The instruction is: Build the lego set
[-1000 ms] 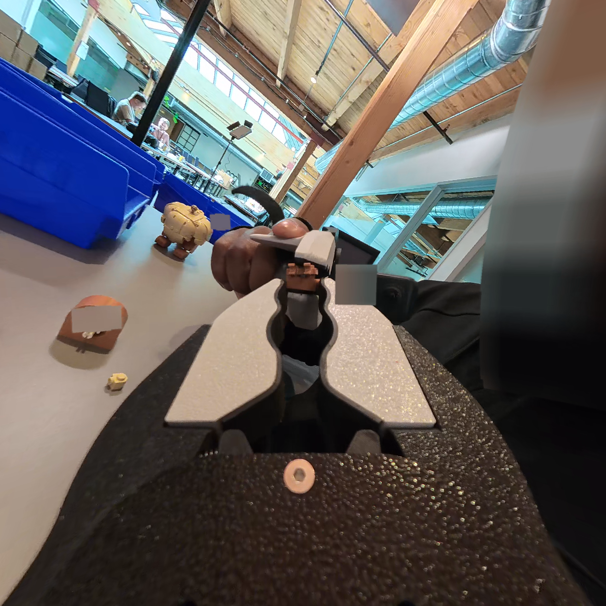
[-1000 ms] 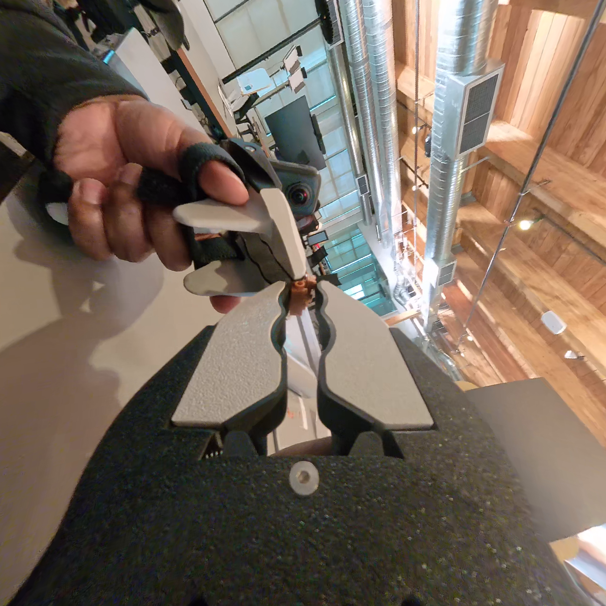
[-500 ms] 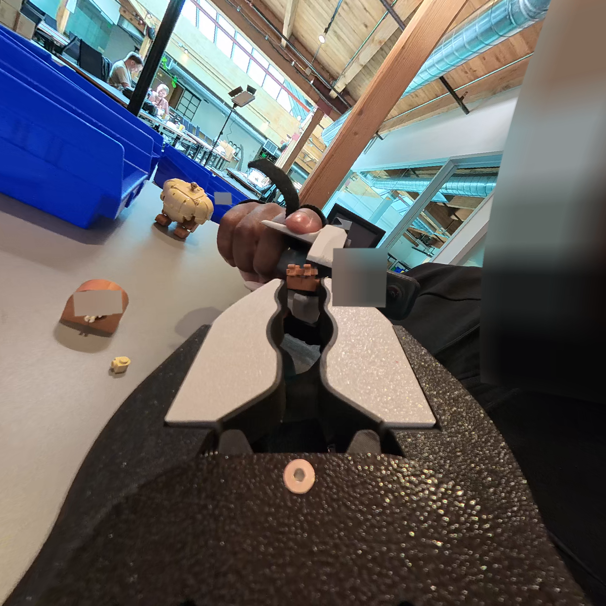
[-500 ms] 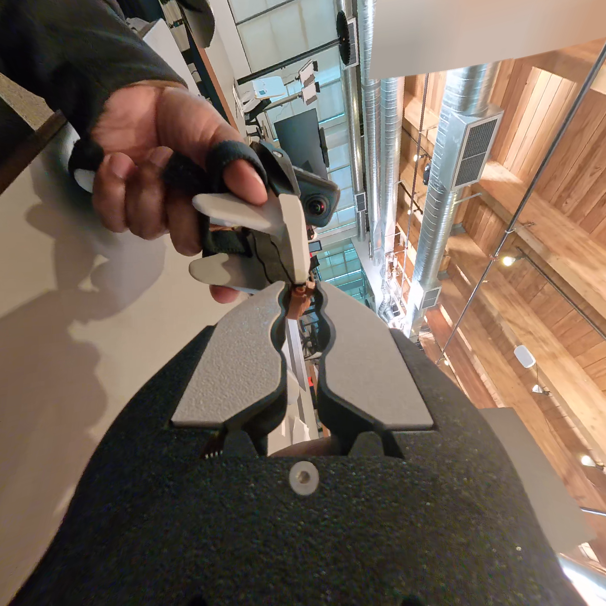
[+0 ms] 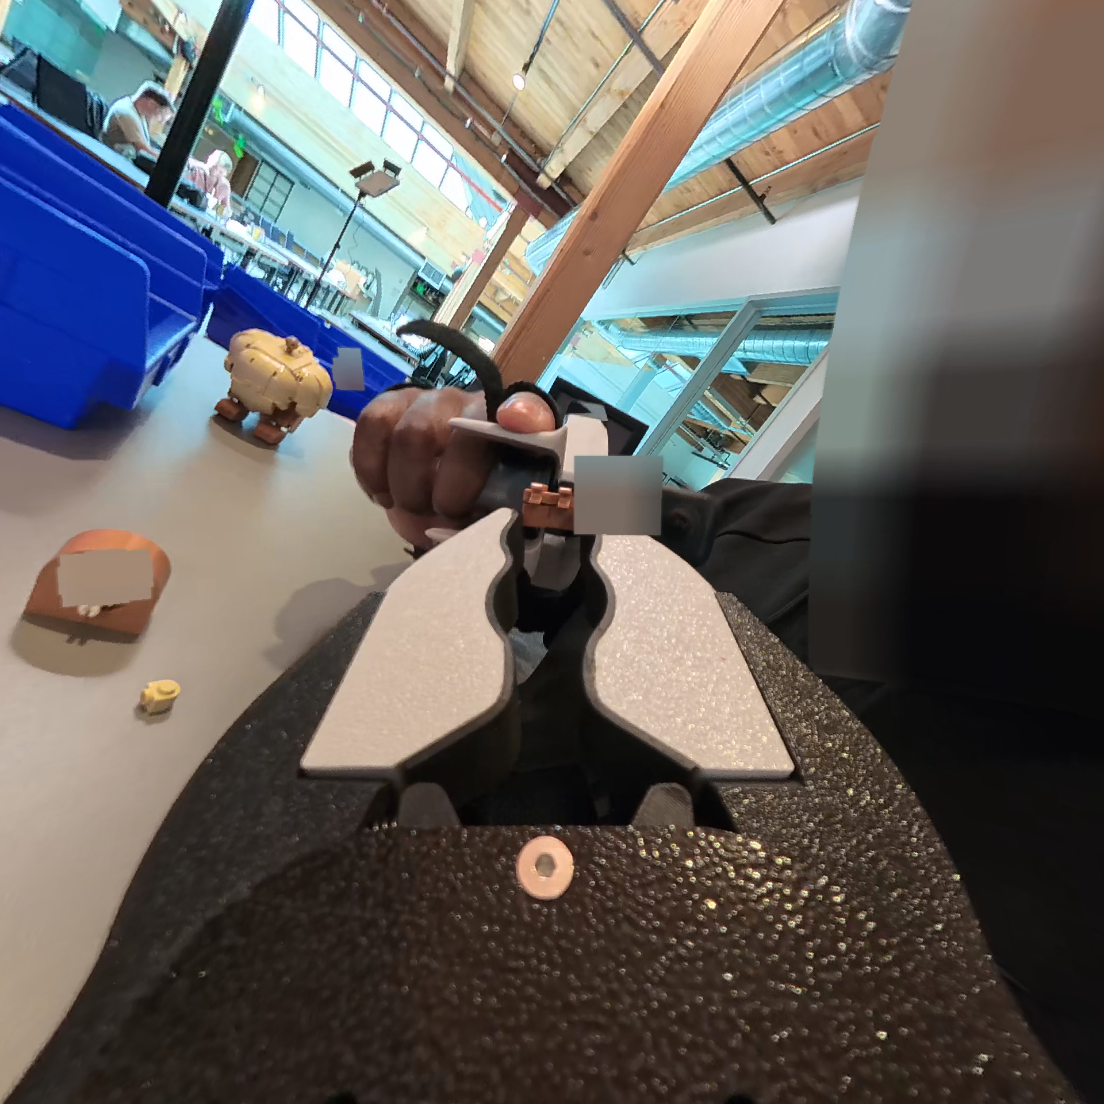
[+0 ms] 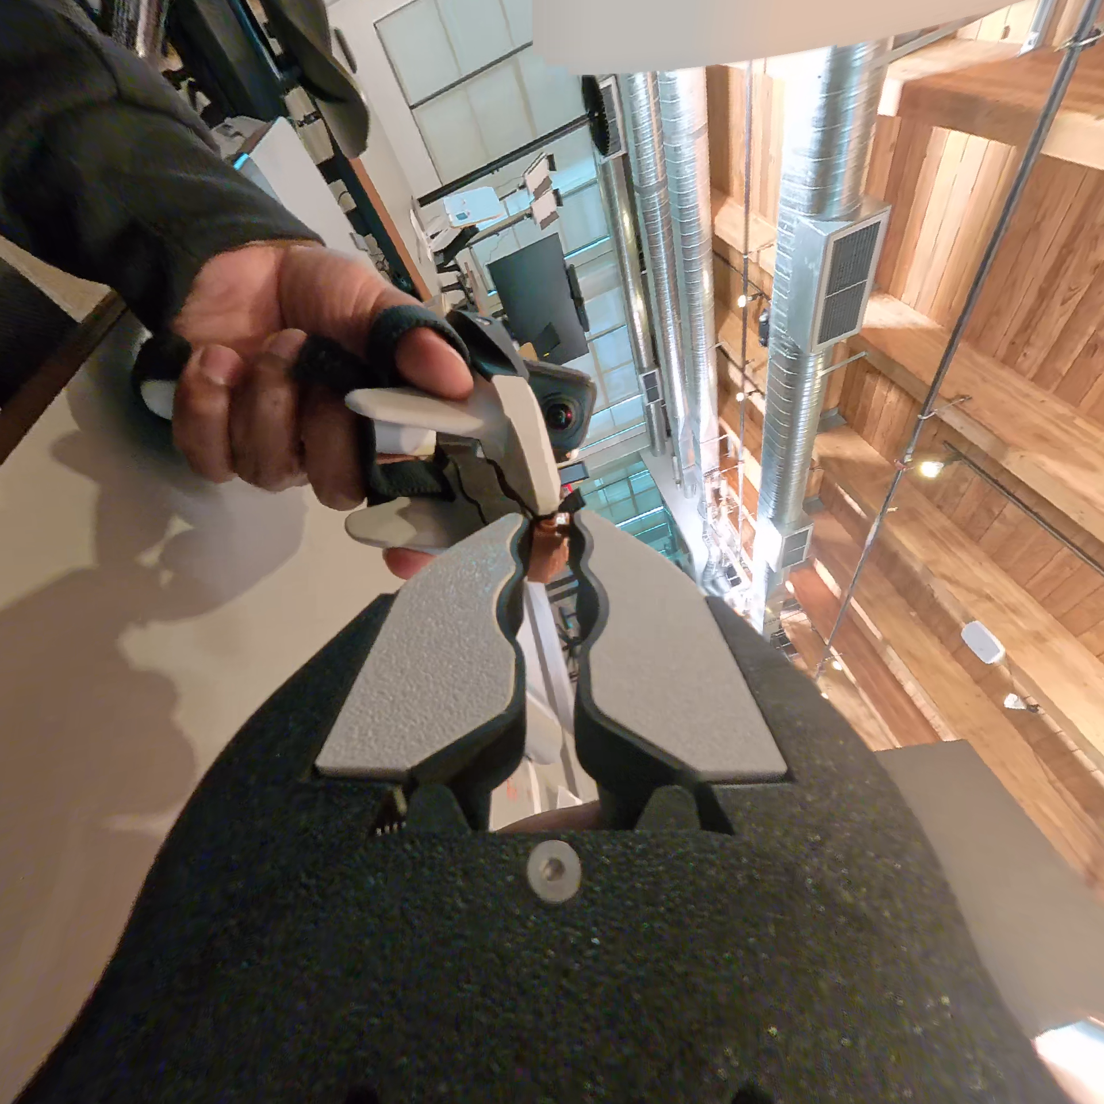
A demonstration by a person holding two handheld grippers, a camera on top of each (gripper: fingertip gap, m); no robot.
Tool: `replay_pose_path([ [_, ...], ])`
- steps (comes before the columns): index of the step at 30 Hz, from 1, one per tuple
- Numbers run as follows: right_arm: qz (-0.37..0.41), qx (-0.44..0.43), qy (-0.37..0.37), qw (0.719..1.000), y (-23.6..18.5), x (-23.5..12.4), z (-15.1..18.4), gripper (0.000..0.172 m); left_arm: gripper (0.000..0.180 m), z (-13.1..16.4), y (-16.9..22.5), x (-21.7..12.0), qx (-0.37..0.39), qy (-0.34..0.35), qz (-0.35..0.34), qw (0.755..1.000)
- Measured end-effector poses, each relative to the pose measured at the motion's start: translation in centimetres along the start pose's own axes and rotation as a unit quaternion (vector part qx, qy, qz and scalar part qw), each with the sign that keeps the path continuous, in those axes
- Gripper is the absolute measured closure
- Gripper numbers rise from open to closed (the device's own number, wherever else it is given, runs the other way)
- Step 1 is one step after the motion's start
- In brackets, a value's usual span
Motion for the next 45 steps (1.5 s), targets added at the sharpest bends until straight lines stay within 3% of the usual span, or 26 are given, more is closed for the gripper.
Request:
replay_pose_path([
  [9,0.043,-0.006,-0.016,0.999,-0.2,-0.1,0.0,0.147,0.163,-0.1,0.4,-0.3,0.032,0.023,0.003,0.999],
  [17,0.023,-0.015,-0.019,0.999,-0.4,0.0,0.1,0.161,0.163,-0.2,0.4,-0.4,0.057,-0.002,-0.019,0.998],
  [28,0.021,-0.021,-0.023,0.999,-0.5,0.0,0.4,0.162,0.163,-0.2,0.6,-0.4,0.102,-0.002,-0.044,0.994],
  [30,0.035,-0.023,-0.029,0.999,-0.6,0.1,0.5,0.158,0.163,-0.2,0.7,-0.5,0.126,0.0,-0.06,0.99],
  [31,0.036,-0.02,-0.03,0.999,-0.6,0.0,0.5,0.148,0.163,-0.2,0.8,-0.5,0.141,0.0,-0.068,0.988],
  [36,0.029,0.044,-0.016,0.998,-0.2,-0.7,0.8,0.144,0.163,-0.2,1.4,-0.9,0.226,0.009,-0.095,0.97],
  [39,-0.019,0.114,-0.003,0.993,0.0,-0.6,0.9,0.145,0.163,-0.1,1.4,-1.0,0.294,-0.001,-0.127,0.947],
  [45,-0.138,0.312,0.014,0.94,0.5,-0.2,2.2,0.141,0.163,0.6,1.7,-1.5,0.425,-0.03,-0.157,0.891],
])
Point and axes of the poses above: each gripper's, where its closed fingertips meet, x out along the fingers, z out of its underside, y = z × x across the jaws, the point moved 10 cm from there along -x, back along the fingers, and after that the axes turned 7 degrees about -z, right-handed, at the moved point
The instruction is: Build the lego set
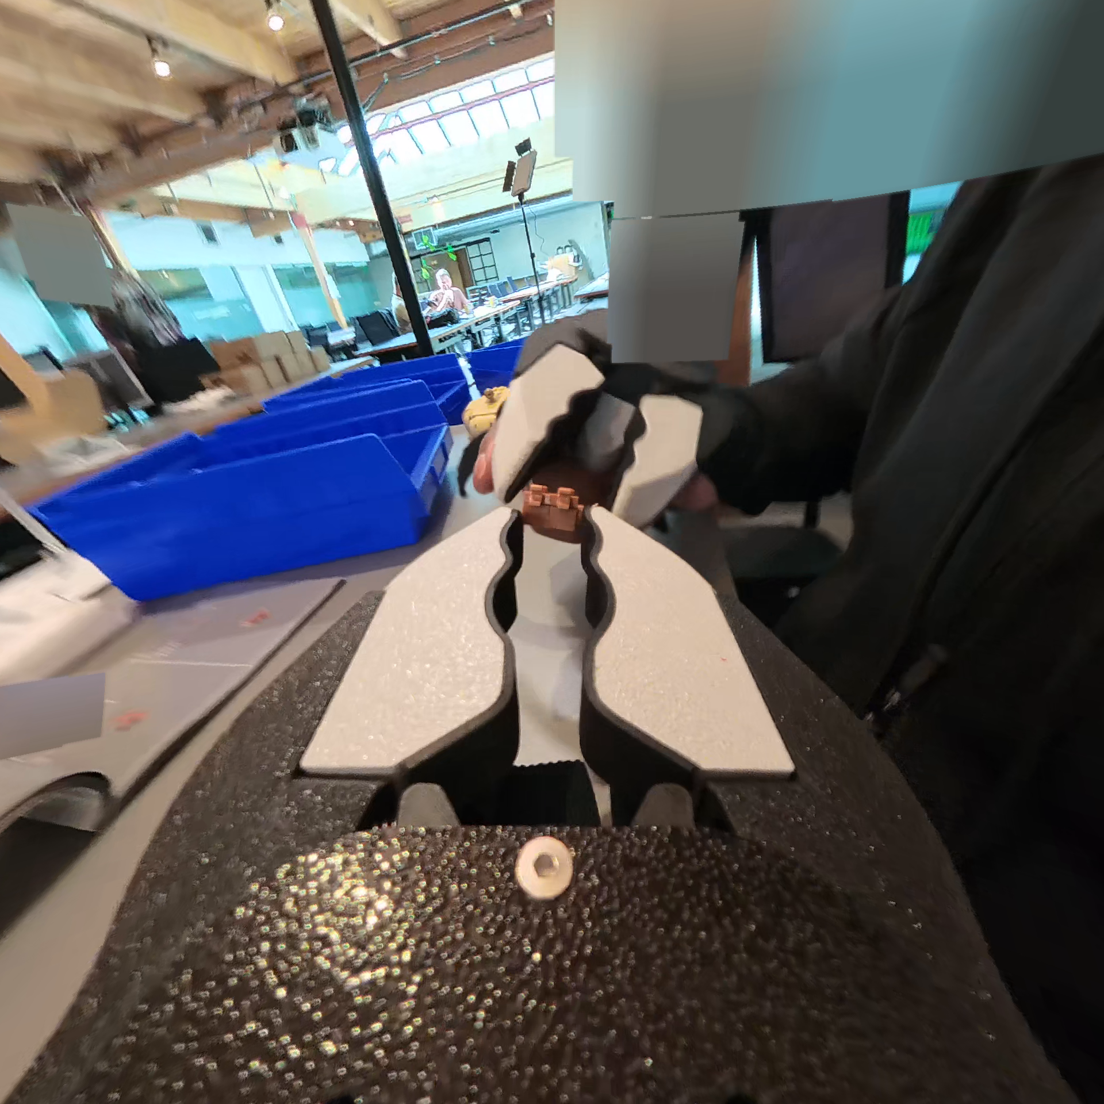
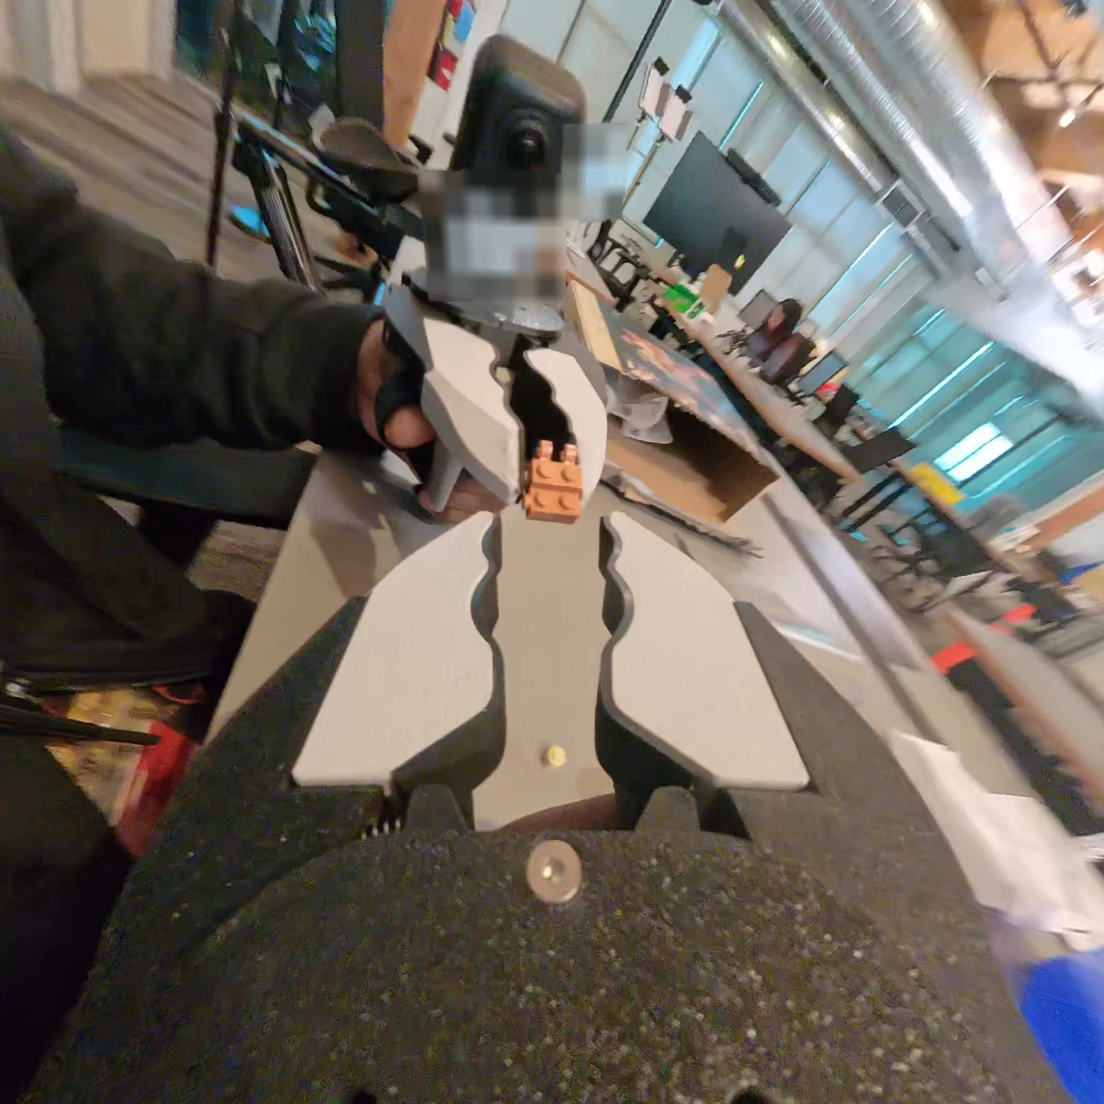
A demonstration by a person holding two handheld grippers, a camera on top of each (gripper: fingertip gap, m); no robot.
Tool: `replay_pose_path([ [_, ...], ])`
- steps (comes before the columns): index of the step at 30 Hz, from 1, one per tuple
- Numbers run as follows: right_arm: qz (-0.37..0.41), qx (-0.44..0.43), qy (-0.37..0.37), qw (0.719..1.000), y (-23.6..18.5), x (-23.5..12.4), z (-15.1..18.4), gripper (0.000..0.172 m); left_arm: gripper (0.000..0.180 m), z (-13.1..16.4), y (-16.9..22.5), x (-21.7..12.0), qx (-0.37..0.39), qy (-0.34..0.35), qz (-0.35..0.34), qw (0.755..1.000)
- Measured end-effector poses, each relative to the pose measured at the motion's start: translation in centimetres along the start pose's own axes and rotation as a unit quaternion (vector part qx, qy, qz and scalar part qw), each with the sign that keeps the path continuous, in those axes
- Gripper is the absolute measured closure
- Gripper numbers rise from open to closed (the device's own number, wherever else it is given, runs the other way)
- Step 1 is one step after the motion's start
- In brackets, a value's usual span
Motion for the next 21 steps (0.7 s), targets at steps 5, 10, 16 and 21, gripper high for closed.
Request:
replay_pose_path([
  [5,-0.039,0.054,0.012,0.998,0.5,0.2,0.0,0.148,0.163,0.2,0.2,-0.1,0.016,-0.005,0.011,1.0],
  [10,-0.049,0.053,0.008,0.997,0.4,0.6,0.0,0.154,0.163,0.1,-0.1,-0.3,-0.001,-0.007,0.024,1.0],
  [16,-0.05,0.059,-0.026,0.997,0.7,0.9,0.8,0.154,0.158,0.6,-0.6,-0.4,-0.015,-0.093,0.024,0.995],
  [21,-0.058,0.102,-0.14,0.983,1.4,1.8,3.0,0.154,0.153,2.0,-2.2,-1.3,-0.029,-0.243,-0.046,0.969],
])
Point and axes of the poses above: each gripper's, where its closed fingertips meet, x out along the fingers, z out of its underside, y = z × x across the jaws, the point moved 10 cm from there along -x, back along the fingers, and after that the axes turned 7 degrees about -z, right-handed, at the moved point
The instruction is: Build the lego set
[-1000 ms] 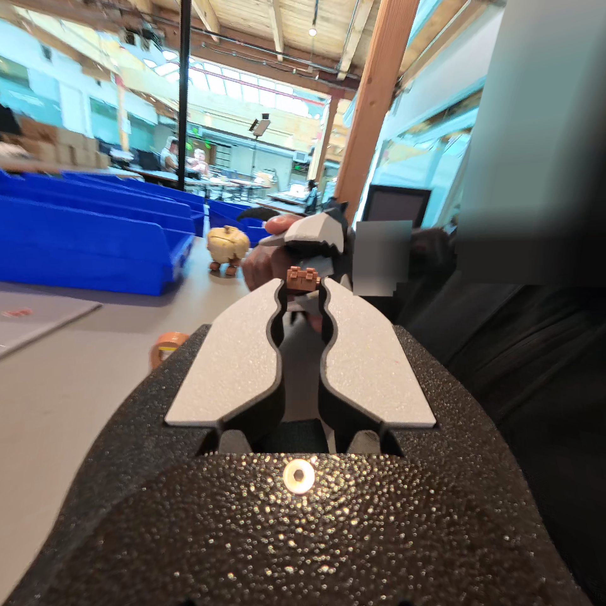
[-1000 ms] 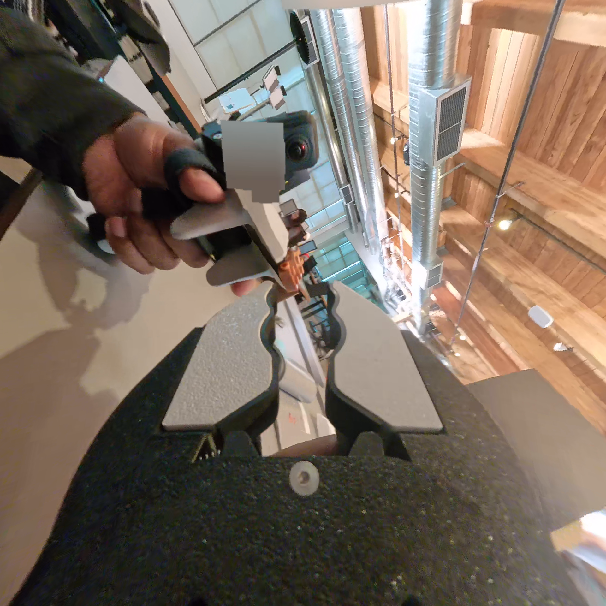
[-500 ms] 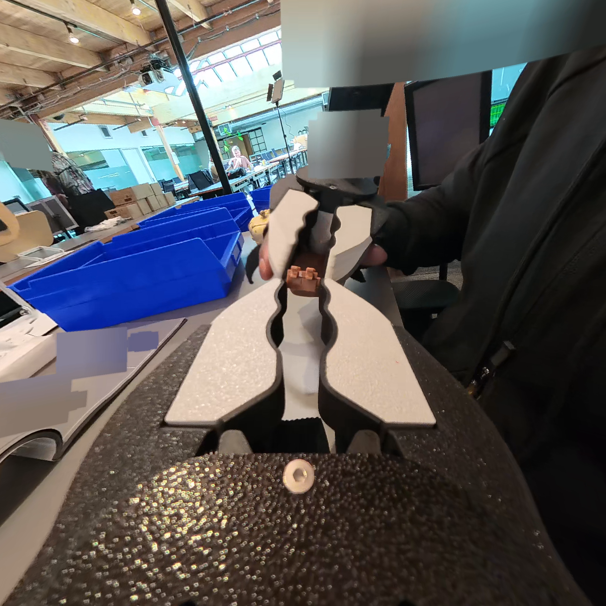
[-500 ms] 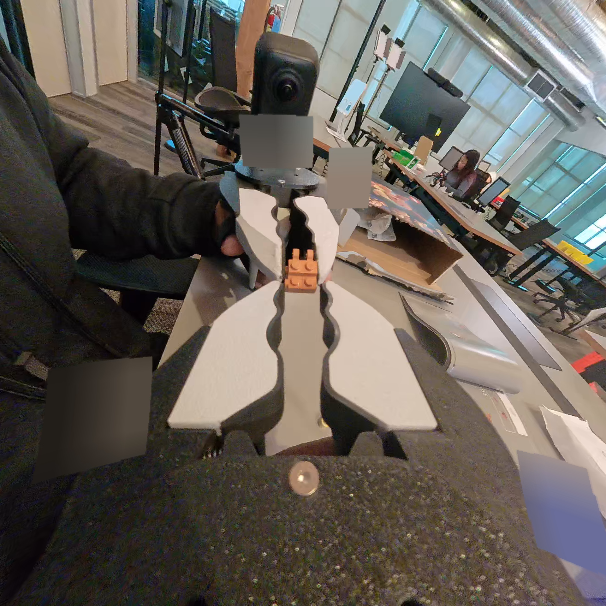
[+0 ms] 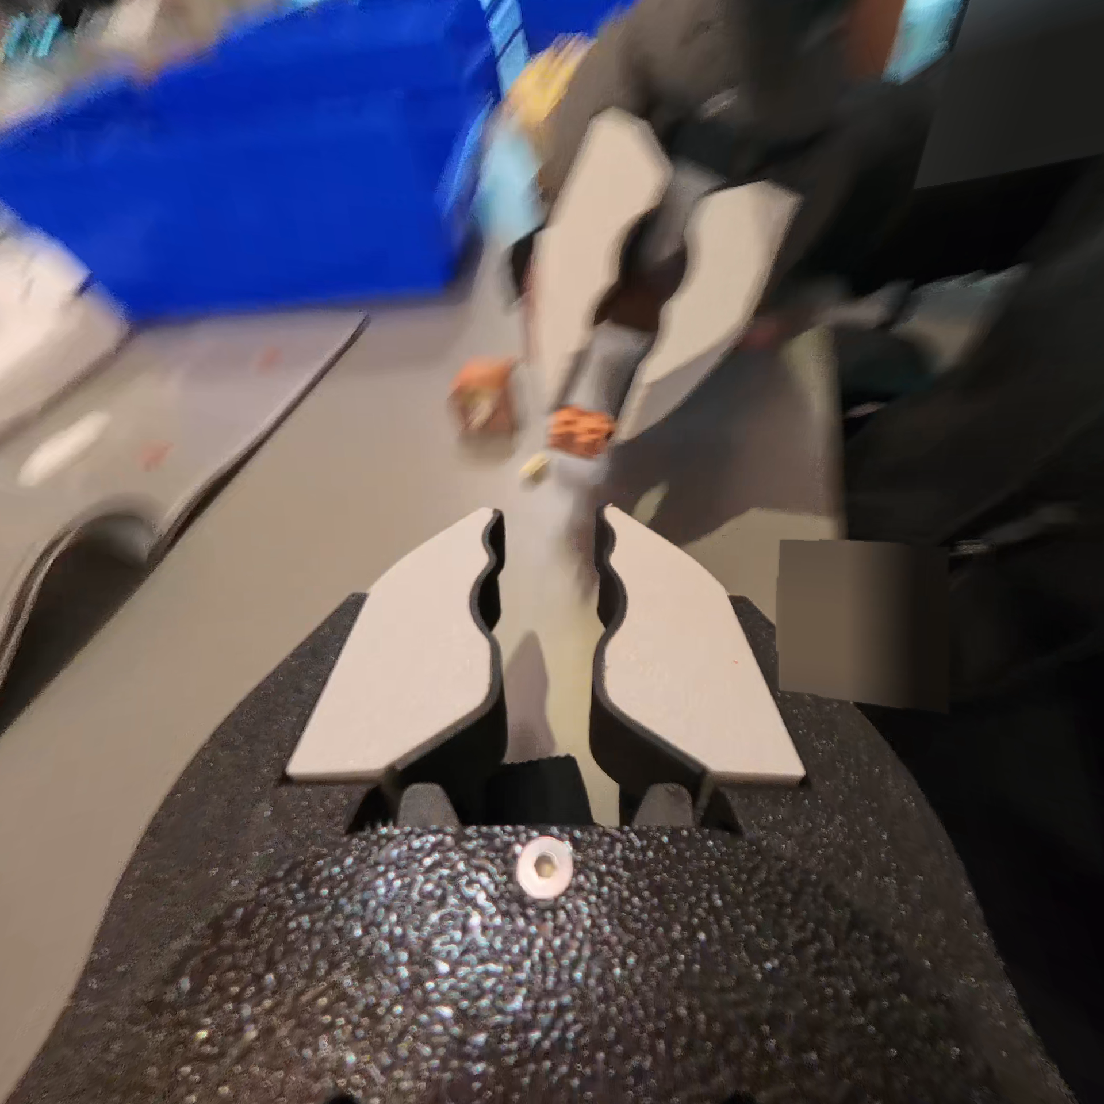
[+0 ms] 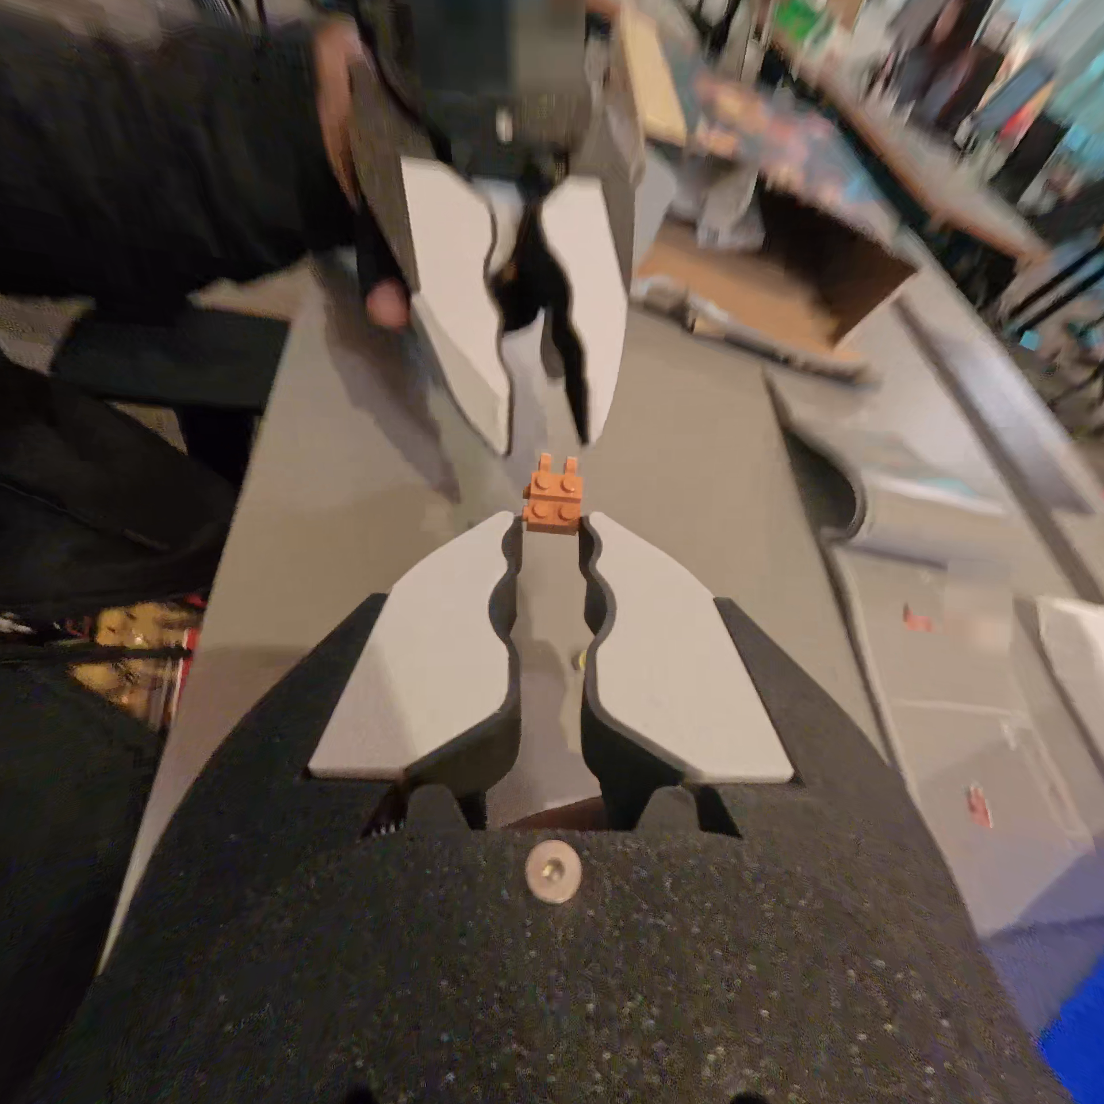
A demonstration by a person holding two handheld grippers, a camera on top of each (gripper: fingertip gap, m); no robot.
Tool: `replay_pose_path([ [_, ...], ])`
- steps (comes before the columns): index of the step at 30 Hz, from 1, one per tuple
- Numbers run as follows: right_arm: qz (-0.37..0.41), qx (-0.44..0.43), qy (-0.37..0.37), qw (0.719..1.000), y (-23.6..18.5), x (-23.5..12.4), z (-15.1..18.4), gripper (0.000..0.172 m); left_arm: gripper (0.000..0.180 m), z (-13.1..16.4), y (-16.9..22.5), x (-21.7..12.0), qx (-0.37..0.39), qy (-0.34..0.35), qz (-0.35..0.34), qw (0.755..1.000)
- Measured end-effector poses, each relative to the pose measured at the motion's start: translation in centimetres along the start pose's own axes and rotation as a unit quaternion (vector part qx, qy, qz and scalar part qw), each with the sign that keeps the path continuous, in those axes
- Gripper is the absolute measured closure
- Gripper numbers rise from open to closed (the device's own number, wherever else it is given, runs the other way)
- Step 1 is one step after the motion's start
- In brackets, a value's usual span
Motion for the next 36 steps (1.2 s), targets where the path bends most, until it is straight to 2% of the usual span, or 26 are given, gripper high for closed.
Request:
replay_pose_path([
  [2,-0.004,0.016,-0.074,0.997,0.4,1.1,1.0,0.154,0.154,0.6,-1.0,0.0,-0.021,-0.042,-0.048,0.998],
  [5,-0.012,0.033,-0.143,0.989,0.6,2.5,2.0,0.154,0.155,1.0,-1.7,0.0,-0.049,-0.067,-0.071,0.994],
  [11,-0.014,0.045,-0.145,0.988,0.8,2.5,2.2,0.153,0.156,1.1,-1.7,0.6,-0.05,-0.099,-0.064,0.992],
  [16,-0.011,0.044,-0.144,0.989,0.4,0.9,2.5,0.14,0.156,1.2,-1.7,1.0,-0.047,-0.115,-0.058,0.991],
  [19,0.001,0.019,-0.143,0.99,0.5,-2.0,2.2,0.141,0.156,1.2,-1.9,0.9,-0.055,-0.107,-0.059,0.991],
  [22,0.031,-0.002,-0.149,0.988,2.1,-7.2,1.5,0.143,0.156,1.1,-2.5,0.7,-0.063,-0.094,-0.063,0.992],
  [25,0.087,-0.012,-0.164,0.982,5.2,-13.3,1.4,0.147,0.156,1.2,-3.4,0.8,-0.065,-0.09,-0.069,0.991],
  [29,0.121,0.01,-0.227,0.966,10.2,-19.2,3.9,0.148,0.156,1.3,-4.6,1.5,-0.062,-0.101,-0.074,0.99],
  [32,0.121,0.005,-0.305,0.945,14.3,-20.9,6.6,0.152,0.156,1.3,-5.7,2.2,-0.068,-0.113,-0.074,0.989],
  [36,0.041,-0.001,-0.416,0.908,20.6,-19.2,10.2,0.153,0.157,1.1,-7.2,3.4,-0.089,-0.118,-0.074,0.986],
])
Point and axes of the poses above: each gripper's, where its closed fingertips meet, x out along the fingers, z out of its underside, y = z × x across the jaws, the point moved 10 cm from there along -x, back along the fingers, and after that the axes turned 7 degrees about -z, right-handed, at the moved point
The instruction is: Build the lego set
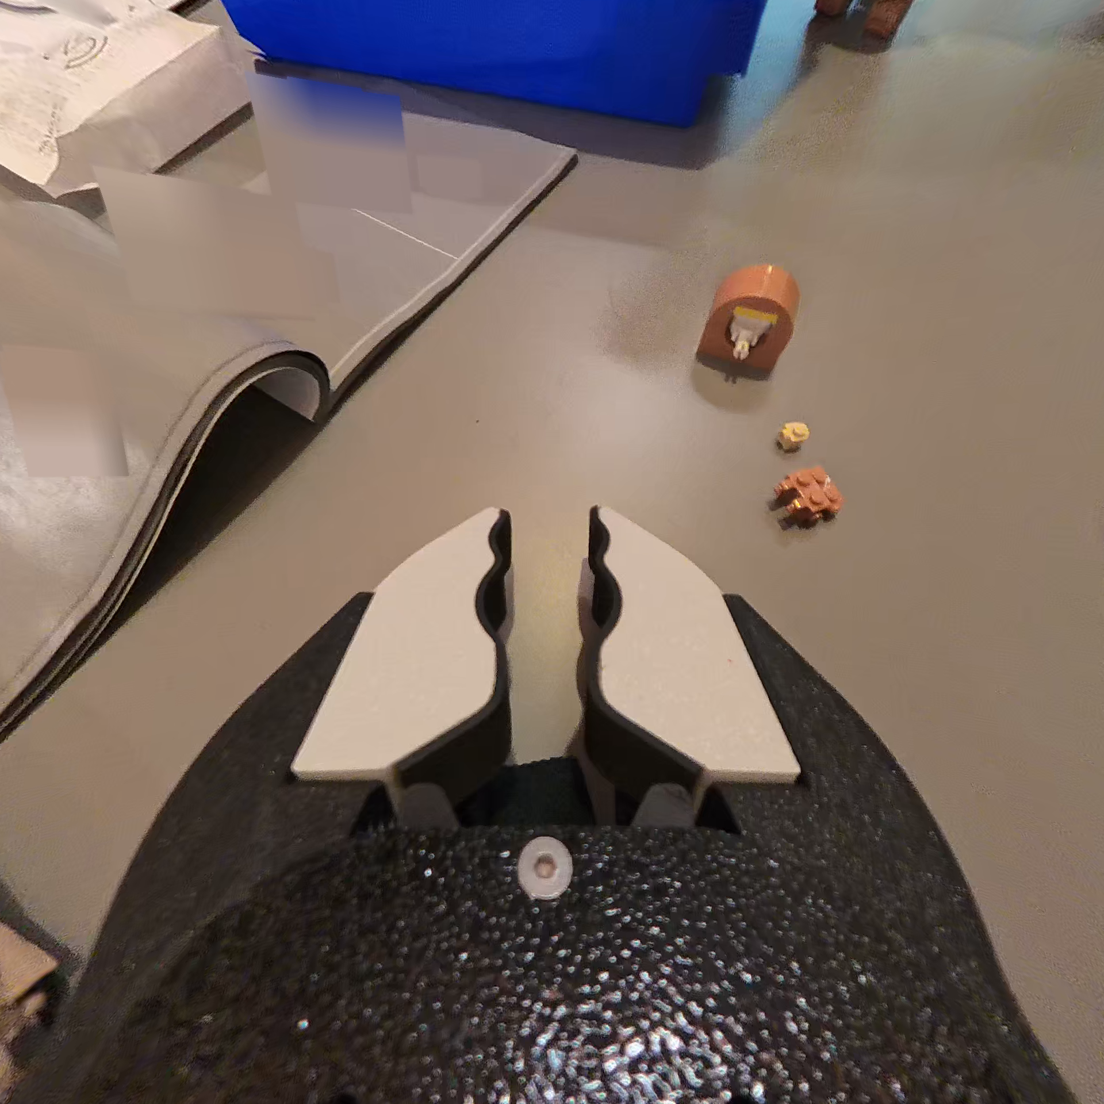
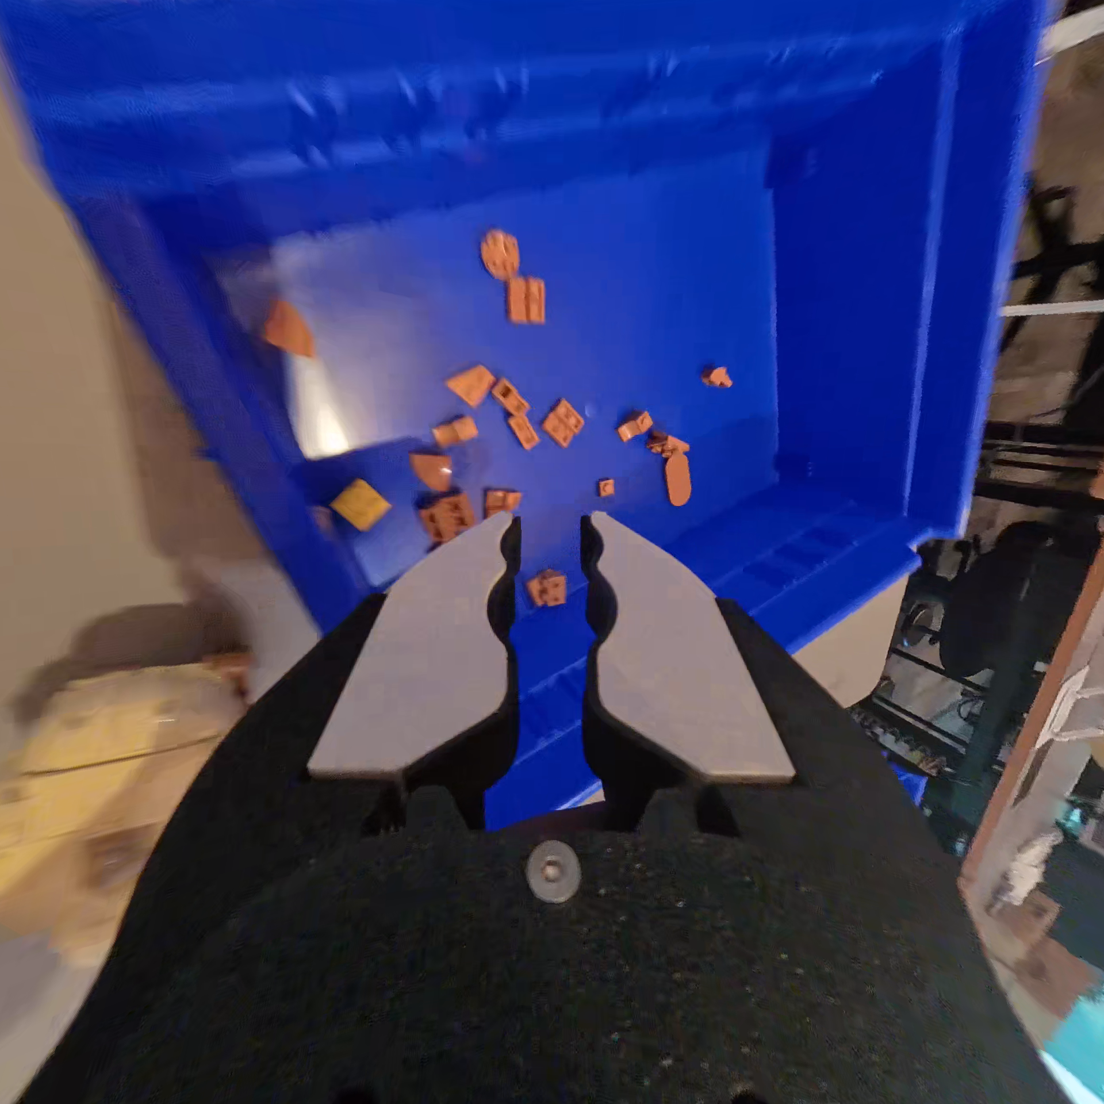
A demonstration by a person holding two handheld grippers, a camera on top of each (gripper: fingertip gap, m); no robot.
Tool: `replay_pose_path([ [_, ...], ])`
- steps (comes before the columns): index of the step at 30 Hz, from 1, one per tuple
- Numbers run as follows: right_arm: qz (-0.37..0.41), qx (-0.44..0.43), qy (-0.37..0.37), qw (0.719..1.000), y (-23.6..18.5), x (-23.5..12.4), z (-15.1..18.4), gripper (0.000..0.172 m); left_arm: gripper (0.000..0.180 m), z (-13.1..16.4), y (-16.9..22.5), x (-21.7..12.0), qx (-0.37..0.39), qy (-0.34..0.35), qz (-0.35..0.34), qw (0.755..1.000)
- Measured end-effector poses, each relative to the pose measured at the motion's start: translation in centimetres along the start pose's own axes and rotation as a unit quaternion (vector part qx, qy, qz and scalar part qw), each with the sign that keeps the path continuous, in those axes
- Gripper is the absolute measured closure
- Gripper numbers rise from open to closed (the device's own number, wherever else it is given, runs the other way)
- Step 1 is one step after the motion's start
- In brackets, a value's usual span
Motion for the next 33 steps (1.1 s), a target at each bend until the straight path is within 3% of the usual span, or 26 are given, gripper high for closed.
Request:
replay_pose_path([
  [4,-0.085,-0.074,-0.114,0.987,4.6,4.7,0.1,0.158,0.157,-0.4,-0.5,0.7,-0.009,-0.006,0.001,1.0],
  [7,-0.142,-0.077,-0.158,0.974,6.3,7.1,0.1,0.158,0.157,-0.3,-0.6,0.6,-0.016,0.0,-0.001,1.0],
  [14,-0.16,-0.07,-0.18,0.968,7.1,9.5,0.5,0.159,0.157,-0.3,-0.7,0.2,-0.02,0.014,-0.003,1.0],
  [27,-0.175,-0.053,-0.205,0.961,7.4,10.5,0.0,0.154,0.158,-0.2,-0.6,0.1,-0.015,0.016,-0.001,1.0],
  [33,-0.212,-0.032,-0.214,0.953,7.7,10.7,-0.1,0.164,0.158,-0.3,-0.6,0.1,-0.015,0.011,0.002,1.0],
])
Point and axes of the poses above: each gripper's, where its closed fingertips meet, x out along the fingers, z out of its underside, y = z × x across the jaws, the point moved 10 cm from there along -x, back along the fingers, and after that the axes turned 7 degrees about -z, right-handed, at the moved point
